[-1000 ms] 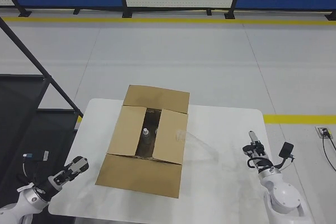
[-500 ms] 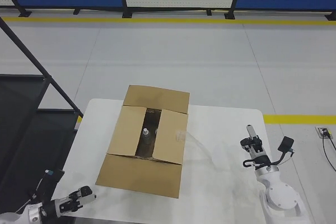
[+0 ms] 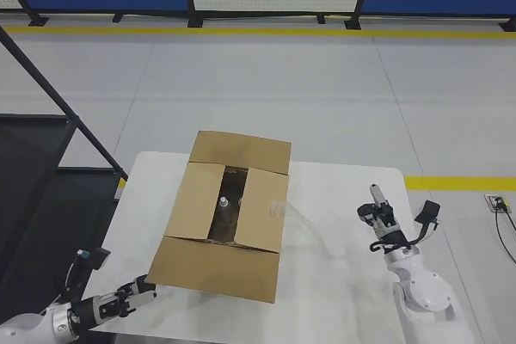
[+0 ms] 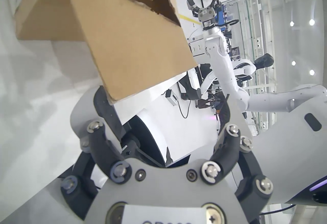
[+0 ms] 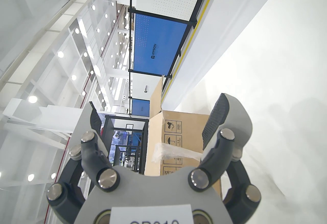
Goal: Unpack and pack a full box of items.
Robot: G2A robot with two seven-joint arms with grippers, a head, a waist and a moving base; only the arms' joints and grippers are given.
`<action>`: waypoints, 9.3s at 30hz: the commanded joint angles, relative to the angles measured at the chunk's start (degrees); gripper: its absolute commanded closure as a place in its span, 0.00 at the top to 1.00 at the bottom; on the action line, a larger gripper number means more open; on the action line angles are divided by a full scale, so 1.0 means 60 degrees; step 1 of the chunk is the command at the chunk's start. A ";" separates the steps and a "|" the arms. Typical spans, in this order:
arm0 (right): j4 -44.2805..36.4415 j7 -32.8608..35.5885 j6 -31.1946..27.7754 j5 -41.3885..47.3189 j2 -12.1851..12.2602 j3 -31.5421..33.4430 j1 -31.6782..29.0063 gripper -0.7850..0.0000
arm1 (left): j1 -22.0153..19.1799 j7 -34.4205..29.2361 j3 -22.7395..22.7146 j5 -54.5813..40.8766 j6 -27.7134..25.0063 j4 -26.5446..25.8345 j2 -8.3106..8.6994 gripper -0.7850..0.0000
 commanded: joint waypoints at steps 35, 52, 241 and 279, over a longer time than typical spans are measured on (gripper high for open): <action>0.4307 0.0264 0.0615 0.2235 -0.0428 -0.1751 0.4162 1.00 | -0.4769 0.1549 0.2250 0.0474 0.1438 0.2436 -0.0007 1.00; 0.6368 0.0934 0.0296 0.2251 -0.0538 -0.2117 0.5622 1.00 | -0.4702 0.2598 0.2894 0.1038 0.1889 0.1811 -0.0094 1.00; 0.2186 0.3844 0.1399 0.2012 -0.0172 -0.3173 0.3530 1.00 | -0.6612 0.4986 0.5537 0.0130 0.2616 0.3893 -0.0978 1.00; 0.1559 0.2143 0.2895 0.3828 0.0084 -0.1983 0.1026 1.00 | -0.6422 0.4678 0.5139 0.0380 0.2542 0.3706 -0.1086 1.00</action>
